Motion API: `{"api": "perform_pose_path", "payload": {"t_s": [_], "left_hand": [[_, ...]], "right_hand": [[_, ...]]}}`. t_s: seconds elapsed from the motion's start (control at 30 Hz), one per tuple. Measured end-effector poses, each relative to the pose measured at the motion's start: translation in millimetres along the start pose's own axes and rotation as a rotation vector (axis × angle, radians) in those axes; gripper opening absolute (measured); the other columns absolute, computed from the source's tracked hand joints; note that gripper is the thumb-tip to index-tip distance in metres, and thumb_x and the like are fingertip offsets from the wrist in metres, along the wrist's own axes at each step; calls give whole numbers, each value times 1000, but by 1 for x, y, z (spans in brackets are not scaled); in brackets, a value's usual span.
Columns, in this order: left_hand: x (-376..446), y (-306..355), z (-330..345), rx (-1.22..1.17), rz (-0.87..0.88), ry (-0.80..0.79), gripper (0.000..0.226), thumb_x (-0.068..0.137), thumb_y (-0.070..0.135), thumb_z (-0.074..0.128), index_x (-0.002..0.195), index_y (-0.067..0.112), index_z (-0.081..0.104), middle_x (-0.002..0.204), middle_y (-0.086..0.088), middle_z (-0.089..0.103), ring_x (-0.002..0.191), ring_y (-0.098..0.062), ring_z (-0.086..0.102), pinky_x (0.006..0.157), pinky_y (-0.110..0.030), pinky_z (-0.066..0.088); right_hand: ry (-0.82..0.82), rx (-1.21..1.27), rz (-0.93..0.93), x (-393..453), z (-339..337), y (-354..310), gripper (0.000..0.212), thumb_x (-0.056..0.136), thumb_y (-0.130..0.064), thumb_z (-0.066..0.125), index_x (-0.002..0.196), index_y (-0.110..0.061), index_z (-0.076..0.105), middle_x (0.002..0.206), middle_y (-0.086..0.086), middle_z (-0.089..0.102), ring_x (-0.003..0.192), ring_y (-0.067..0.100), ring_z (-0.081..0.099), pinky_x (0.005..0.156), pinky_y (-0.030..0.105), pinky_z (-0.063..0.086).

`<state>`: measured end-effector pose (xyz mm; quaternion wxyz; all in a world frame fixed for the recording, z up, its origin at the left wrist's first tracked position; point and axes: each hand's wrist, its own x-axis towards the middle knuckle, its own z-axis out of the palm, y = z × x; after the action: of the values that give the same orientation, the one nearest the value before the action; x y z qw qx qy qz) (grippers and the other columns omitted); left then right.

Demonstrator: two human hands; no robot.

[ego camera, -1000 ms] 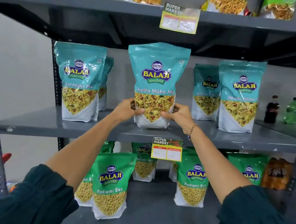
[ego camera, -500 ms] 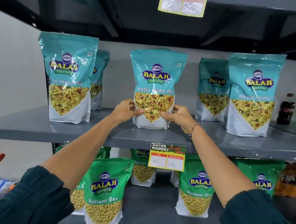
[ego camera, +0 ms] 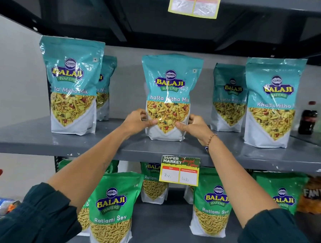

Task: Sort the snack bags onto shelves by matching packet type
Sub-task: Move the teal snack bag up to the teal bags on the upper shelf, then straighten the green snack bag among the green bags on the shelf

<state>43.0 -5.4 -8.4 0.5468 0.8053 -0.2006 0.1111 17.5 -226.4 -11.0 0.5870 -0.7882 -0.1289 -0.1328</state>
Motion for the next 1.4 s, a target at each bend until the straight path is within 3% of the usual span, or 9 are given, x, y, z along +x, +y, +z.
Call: {"api": "perform_pose_path", "payload": {"t_s": [0.37,0.47,0.53,0.7,0.83,1.0,1.1,1.23,1.4], "left_hand": [[-6,0,6,20,-10,18,46,78,30,70,116,16,49,121,-7,61,120,-27,56,102,-40,46],[-12,5,6,75,-6,20,79,81,36,67,141,5,25,146,-11,43,131,-28,45,105,-37,39],[-25,9,-1,106,6,132,90,81,43,65,146,7,13,148,-8,40,129,-25,46,106,-41,41],[-109,-4,-5,-102,276,657,14,90,38,52,95,27,58,86,7,65,78,-7,61,74,-23,50],[-171,-52,0,-341,339,877,17,94,22,46,79,26,51,69,6,51,60,-3,49,60,-18,40],[-215,-148,16,-308,15,1008,8,93,21,44,85,19,44,72,5,44,60,2,44,60,-16,39],[-230,-218,15,-22,-288,861,22,84,13,56,96,12,38,98,-9,48,88,-16,56,84,-36,48],[-234,-289,6,280,-706,447,49,69,13,76,109,1,50,118,-22,54,110,-36,55,95,-44,47],[-233,-283,10,262,-698,17,74,74,19,77,129,1,32,118,-9,48,109,-26,48,92,-40,45]], "right_hand": [[-52,-30,18,1,-2,2,51,75,-19,73,120,-8,51,122,11,63,111,22,59,105,42,43],[-33,-93,37,-6,-1,-1,52,77,-23,71,122,-8,49,131,12,57,116,22,55,100,36,44],[168,-245,6,-18,3,-4,61,78,-32,71,127,-8,44,136,11,51,119,23,53,100,36,44],[691,-91,-578,-108,55,-3,8,86,-10,59,93,-10,62,92,8,63,76,3,56,69,15,48],[405,-144,-780,-171,125,52,8,76,8,64,73,1,64,71,9,62,66,15,55,63,17,44],[-73,-269,-242,-186,184,171,8,82,-3,57,87,-3,63,79,8,65,68,12,57,62,23,48],[-223,-443,89,-179,194,231,25,81,-2,52,105,-2,49,97,13,60,92,26,60,79,40,47],[-389,-534,275,-171,204,266,53,83,-8,55,129,-4,28,134,20,43,120,36,48,90,34,40],[-429,-386,311,-153,222,262,88,78,-23,71,145,-9,14,154,10,26,138,26,32,108,35,33]]}}
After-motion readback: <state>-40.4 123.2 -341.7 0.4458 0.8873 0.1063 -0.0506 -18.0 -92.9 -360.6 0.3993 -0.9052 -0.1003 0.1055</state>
